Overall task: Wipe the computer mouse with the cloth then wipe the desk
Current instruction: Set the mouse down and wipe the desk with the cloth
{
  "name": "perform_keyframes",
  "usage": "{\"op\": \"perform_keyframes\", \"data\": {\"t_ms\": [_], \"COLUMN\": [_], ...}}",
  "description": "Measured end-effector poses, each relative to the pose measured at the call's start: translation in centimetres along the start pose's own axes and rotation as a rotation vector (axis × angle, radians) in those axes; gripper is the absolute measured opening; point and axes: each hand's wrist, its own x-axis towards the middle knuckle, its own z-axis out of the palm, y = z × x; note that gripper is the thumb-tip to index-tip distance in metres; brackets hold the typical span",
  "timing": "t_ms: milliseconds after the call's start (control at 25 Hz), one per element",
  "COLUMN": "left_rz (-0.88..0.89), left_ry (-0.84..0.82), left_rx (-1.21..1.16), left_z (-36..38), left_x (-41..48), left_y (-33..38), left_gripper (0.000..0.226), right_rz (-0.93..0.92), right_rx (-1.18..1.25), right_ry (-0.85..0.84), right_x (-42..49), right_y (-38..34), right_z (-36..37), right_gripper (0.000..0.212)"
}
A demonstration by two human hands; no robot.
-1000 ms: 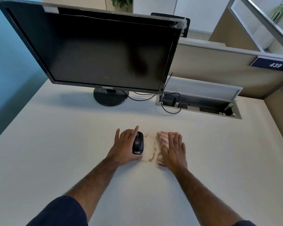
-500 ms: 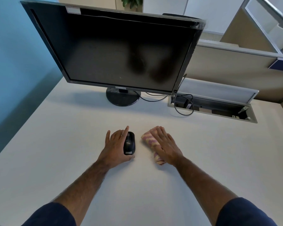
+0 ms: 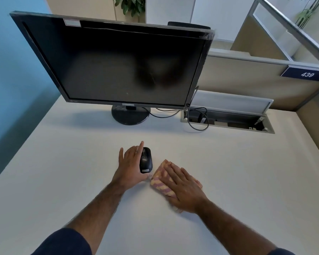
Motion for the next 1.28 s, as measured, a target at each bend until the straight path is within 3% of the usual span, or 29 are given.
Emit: {"op": "perform_keyframes", "data": {"t_ms": [280, 440, 520, 640, 720, 800, 960, 1080, 1280], "left_rz": [0.038, 0.05, 0.053, 0.071, 0.087, 0.097, 0.13, 0.147, 0.17], "left_ry": [-0.04, -0.047, -0.069, -0.091, -0.104, -0.108, -0.121, -0.139, -0.19], "left_rx": [0.038, 0.045, 0.058, 0.077, 0.085, 0.089, 0.096, 0.098, 0.075], "left_z": [0.3, 0.7, 0.9, 1.3, 1.5, 1.7, 2.3, 3.0, 3.9], "left_x": [1.0, 1.6, 1.7, 2.0, 2.6, 3.2, 4.4, 4.8, 5.1], "left_y": [1.3, 1.6, 1.8, 2.1, 2.4, 2.7, 3.8, 4.4, 5.4], "left_gripper": [0.132, 0.131, 0.131, 0.131, 0.13, 0.13, 0.128, 0.126, 0.127], "right_rz": [0.075, 0.246, 0.357, 0.654, 0.741, 0.664, 0.437, 0.44, 0.493], "right_rx": [0.049, 0.08, 0.297, 0.911, 1.052, 0.891, 0.327, 0.21, 0.152], "right_ry": [-0.002, -0.014, 0.064, 0.316, 0.37, 0.321, 0.05, -0.006, -0.034], "right_x": [-3.7, -4.9, -4.5, -3.6, -3.4, -3.6, -4.3, -4.8, -5.2], "right_y": [1.0, 2.6, 2.9, 3.5, 3.9, 3.7, 1.2, 0.3, -0.1], "right_z": [0.3, -0.4, -0.7, -2.5, -3.7, -3.6, -1.4, -0.9, -0.6], "right_gripper": [0.086, 0.079, 0.067, 0.042, 0.034, 0.041, 0.072, 0.083, 0.074]}}
